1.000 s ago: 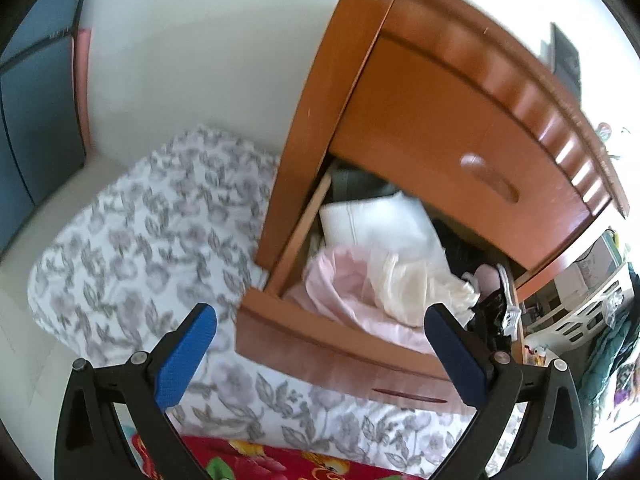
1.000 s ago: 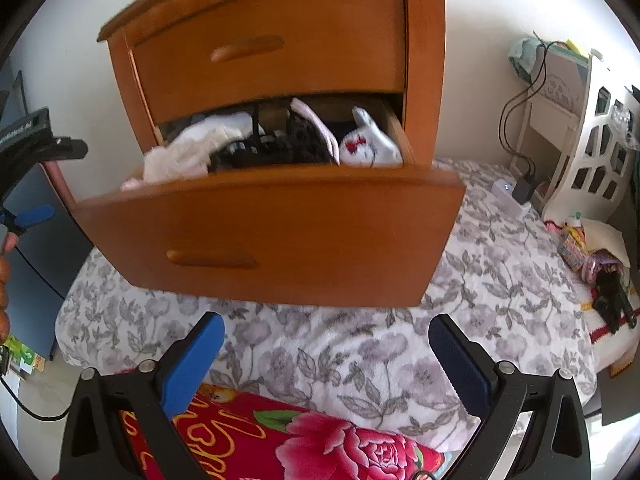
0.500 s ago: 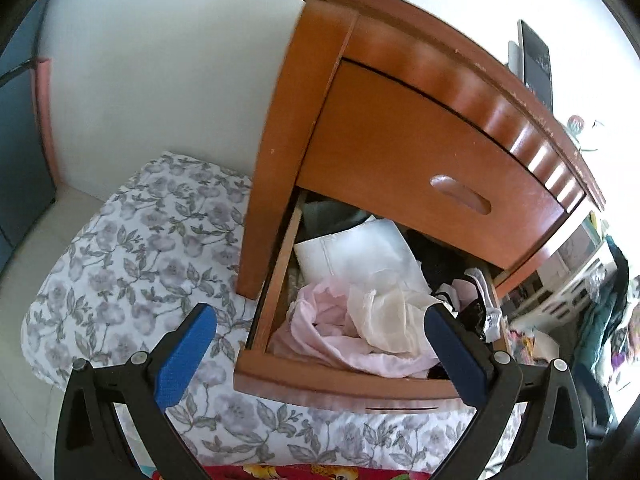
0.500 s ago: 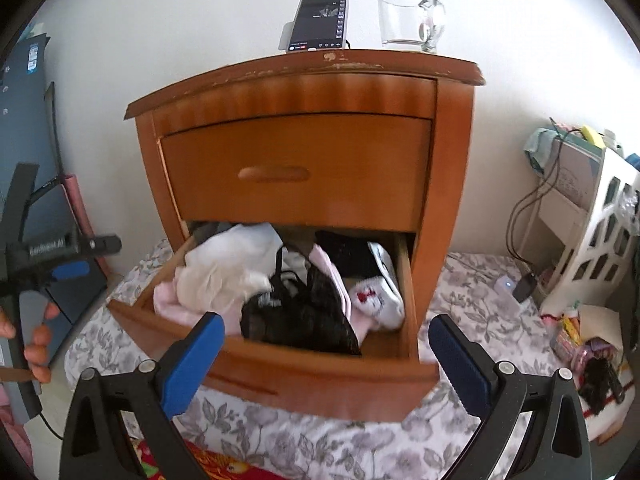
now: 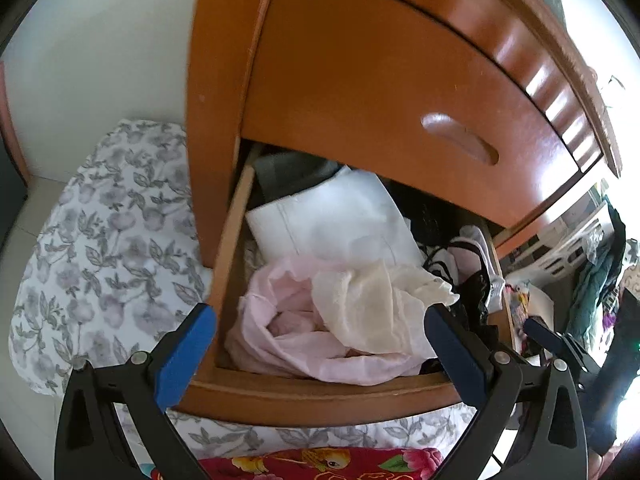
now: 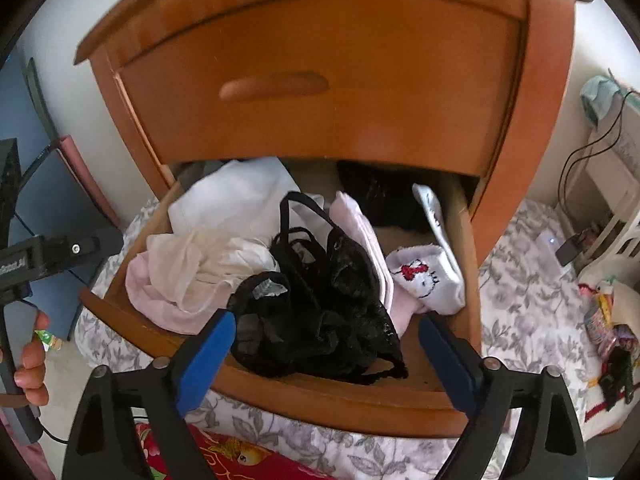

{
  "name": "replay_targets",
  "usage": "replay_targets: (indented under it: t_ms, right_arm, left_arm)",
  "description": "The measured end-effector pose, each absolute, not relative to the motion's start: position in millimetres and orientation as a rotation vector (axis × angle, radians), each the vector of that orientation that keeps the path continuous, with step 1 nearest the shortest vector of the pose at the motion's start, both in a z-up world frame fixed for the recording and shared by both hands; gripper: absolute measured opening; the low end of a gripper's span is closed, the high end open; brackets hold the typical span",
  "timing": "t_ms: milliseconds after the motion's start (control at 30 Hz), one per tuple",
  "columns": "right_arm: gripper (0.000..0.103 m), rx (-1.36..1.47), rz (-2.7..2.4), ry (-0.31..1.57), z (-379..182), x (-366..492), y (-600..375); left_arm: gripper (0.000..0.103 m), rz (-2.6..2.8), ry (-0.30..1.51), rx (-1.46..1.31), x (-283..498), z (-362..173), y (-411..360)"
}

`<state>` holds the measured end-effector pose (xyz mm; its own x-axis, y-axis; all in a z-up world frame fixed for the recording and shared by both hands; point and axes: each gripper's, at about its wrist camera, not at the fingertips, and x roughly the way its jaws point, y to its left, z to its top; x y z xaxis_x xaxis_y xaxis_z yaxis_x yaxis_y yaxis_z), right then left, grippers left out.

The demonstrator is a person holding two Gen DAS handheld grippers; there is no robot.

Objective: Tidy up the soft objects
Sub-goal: 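Move both grippers toward the clothes inside the open drawer, then grasp the cream lace cloth with the left gripper while the right grasps the black lace garment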

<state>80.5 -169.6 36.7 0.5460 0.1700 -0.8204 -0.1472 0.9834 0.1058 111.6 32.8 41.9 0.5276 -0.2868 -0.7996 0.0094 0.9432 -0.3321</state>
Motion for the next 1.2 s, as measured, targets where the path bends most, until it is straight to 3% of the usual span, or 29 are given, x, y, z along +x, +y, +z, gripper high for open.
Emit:
replay_targets:
  t_ms: [267,433,633,867,933,1133,1200]
  right_arm:
    - [0.08,0.0,0.205,1.073,19,96,-171]
    - [0.048,0.037,0.21,1.103,11,98,-181]
    - [0.021,0.091,0.225,1.111,6,98,-187]
    - [0.015,0.122,0.244,1.109,8,92,-194]
    - [0.015,0.126,0.247,1.112,8,92,-195]
    - [0.015,0.133,0.267,1.129,5,95,-191]
    - [0.015,0.131,0.271,1.135,5,95,-191]
  left_arm:
    - [0.103,-0.219,1.056,-0.291,128,30,13]
    - [0.103,-0.226,1.087,-0.297,134,21,6]
    - [0.102,-0.239,1.104,-0.307,138,18,1]
    - [0.093,-0.25,1.129,-0.3,144,11,-10]
    - [0.089,-0.256,1.135,-0.295,145,9,-14]
    - [0.06,-0.283,1.161,-0.293,149,0,-27]
    - [0.043,-0.294,1.163,-0.299,147,-1,-27]
